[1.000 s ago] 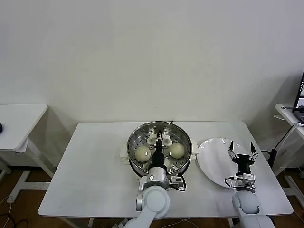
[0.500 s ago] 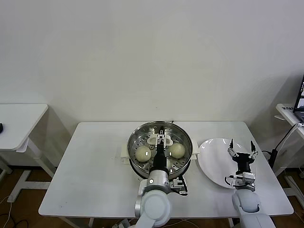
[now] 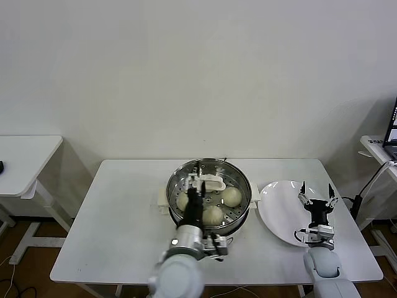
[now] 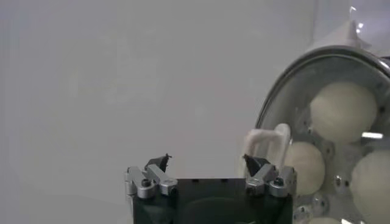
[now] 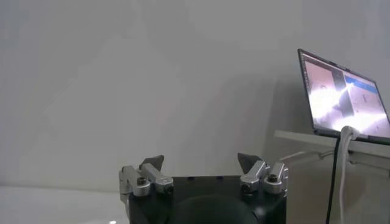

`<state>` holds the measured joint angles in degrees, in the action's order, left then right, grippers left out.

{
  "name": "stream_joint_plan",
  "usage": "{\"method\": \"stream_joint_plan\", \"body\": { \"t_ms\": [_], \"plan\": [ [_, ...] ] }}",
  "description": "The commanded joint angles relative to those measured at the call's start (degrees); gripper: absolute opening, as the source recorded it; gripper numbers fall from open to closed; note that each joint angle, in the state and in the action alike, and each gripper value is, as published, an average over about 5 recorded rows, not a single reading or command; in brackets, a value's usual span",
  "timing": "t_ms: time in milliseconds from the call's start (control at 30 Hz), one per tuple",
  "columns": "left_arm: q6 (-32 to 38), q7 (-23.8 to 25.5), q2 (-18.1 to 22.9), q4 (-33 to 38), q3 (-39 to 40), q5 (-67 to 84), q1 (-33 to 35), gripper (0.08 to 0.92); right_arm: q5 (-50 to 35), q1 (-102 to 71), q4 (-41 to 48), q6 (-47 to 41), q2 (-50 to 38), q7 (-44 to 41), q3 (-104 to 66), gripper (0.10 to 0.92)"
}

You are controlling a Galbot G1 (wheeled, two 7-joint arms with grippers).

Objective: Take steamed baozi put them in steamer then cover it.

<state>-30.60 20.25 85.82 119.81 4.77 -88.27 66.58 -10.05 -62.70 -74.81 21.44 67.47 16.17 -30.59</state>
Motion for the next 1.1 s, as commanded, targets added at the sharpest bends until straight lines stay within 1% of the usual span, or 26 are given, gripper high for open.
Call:
{"method": "stream_joint_plan", "body": {
  "t_ms": [33, 100, 133, 200, 267, 333, 433, 567, 667, 1100],
  "plan": [
    [2.8, -13.8, -9.8, 4.6, -14.7, 37.2, -2.2, 0.823, -3.3, -1.1, -2.2, -0.5, -0.9, -2.4, 0.8, 0.823],
    [5.2, -18.8, -10.5, 2.4, -20.1, 48.3, -3.1, 0.823, -5.9, -2.1, -4.0, -1.7, -1.6, -4.0, 1.6, 0.823],
    [6.1, -20.2, -10.9, 1.5, -22.8, 53.2, -3.3, 0.823, -7.2, -2.6, -4.9, -2.5, -2.0, -4.8, 2.1, 0.823],
    [7.8, -21.6, -11.9, -0.2, -27.6, 61.4, -3.0, 0.823, -9.2, -3.6, -6.5, -4.0, -2.7, -5.9, 2.9, 0.823],
    [11.2, -23.2, -13.2, -3.1, -31.1, 70.1, -2.6, 0.823, -10.7, -4.6, -7.6, -5.1, -3.3, -6.9, 3.6, 0.823],
    [16.6, -24.3, -14.0, -7.1, -33.9, 77.7, -2.4, 0.823, -12.1, -5.5, -8.6, -5.7, -3.8, -7.9, 4.1, 0.823],
    [24.6, -24.3, -14.5, -13.2, -36.8, 85.3, -2.7, 0.823, -13.8, -6.6, -9.7, -6.1, -4.2, -9.7, 4.4, 0.823],
    [30.3, -22.2, -14.6, -18.5, -38.0, 89.0, -2.3, 0.823, -14.9, -7.8, -10.5, -7.4, -4.2, -11.7, 4.5, 0.823],
    [31.5, -20.9, -14.3, -19.8, -37.7, 89.7, -1.5, 0.823, -15.4, -8.3, -10.4, -6.7, -4.1, -12.7, 4.6, 0.823],
    [33.0, -18.6, -12.7, -18.4, -36.5, 90.0, 1.2, 0.823, -15.5, -10.1, -11.3, -5.1, -4.3, -13.5, 3.3, 0.823]
  ]
}}
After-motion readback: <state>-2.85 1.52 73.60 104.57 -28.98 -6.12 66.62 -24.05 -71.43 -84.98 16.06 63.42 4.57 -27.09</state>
